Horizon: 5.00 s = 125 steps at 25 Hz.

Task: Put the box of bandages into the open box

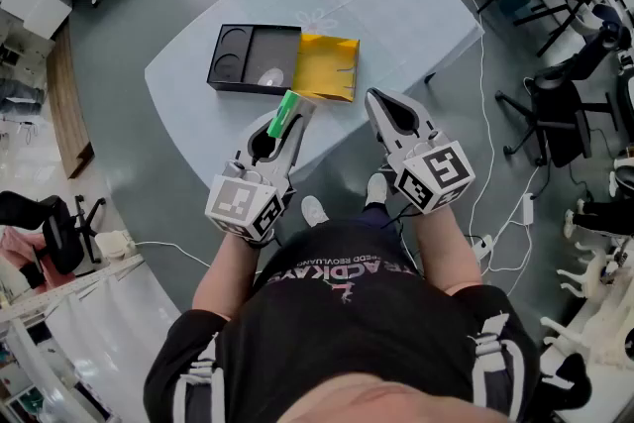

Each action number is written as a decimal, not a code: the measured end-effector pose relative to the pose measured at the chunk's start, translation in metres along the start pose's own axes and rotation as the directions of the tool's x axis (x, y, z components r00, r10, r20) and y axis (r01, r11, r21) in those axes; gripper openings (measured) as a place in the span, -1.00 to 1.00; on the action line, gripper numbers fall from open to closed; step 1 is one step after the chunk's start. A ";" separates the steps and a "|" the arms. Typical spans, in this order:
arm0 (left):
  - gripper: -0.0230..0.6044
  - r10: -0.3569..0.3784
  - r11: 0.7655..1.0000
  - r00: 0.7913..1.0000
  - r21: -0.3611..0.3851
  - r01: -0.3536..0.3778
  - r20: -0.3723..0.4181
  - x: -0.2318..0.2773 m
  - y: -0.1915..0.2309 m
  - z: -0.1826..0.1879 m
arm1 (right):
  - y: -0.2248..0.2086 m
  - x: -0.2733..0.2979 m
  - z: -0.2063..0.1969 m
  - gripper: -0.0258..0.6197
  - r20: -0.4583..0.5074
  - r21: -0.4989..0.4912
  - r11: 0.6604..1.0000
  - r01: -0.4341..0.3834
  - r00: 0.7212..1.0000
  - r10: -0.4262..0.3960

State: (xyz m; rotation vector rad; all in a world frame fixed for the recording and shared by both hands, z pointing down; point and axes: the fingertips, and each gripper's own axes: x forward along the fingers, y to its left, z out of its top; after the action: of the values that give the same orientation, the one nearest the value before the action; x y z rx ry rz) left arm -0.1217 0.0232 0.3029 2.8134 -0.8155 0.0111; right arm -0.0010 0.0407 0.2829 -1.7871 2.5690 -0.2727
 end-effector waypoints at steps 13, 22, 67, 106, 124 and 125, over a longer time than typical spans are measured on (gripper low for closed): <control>-0.61 -0.022 1.000 1.000 0.000 0.022 -0.010 0.003 0.002 -0.002 | 0.008 0.008 0.003 -0.88 0.016 0.003 0.998 -0.059 0.998 0.059; -0.60 -0.049 0.999 0.999 -0.020 0.049 -0.012 0.001 0.004 -0.005 | 0.009 0.011 0.002 -0.88 0.004 0.000 0.999 -0.033 0.999 0.033; -0.60 0.147 0.968 0.979 -0.181 -0.172 -0.144 0.148 0.055 -0.057 | -0.160 0.104 -0.021 -0.89 -0.093 0.071 0.988 -0.136 0.985 0.143; -0.60 0.288 0.745 0.850 -0.455 -0.488 -0.440 0.252 0.119 -0.226 | -0.242 0.190 -0.142 -0.88 -0.342 0.237 0.911 -0.339 0.848 0.404; -0.60 0.288 0.674 0.802 -0.484 -0.558 -0.523 0.251 0.133 -0.252 | -0.247 0.189 -0.147 -0.88 -0.350 0.254 0.910 -0.327 0.847 0.401; -0.60 0.289 0.681 0.799 -0.473 -0.559 -0.528 0.252 0.133 -0.252 | -0.247 0.189 -0.148 -0.88 -0.350 0.254 0.911 -0.326 0.847 0.401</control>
State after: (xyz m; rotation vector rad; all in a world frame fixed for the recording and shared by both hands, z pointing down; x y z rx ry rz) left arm 0.0341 -0.1680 0.5926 1.8518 -1.1156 0.3458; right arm 0.1482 -0.1974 0.4820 -1.2432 2.9528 -0.9155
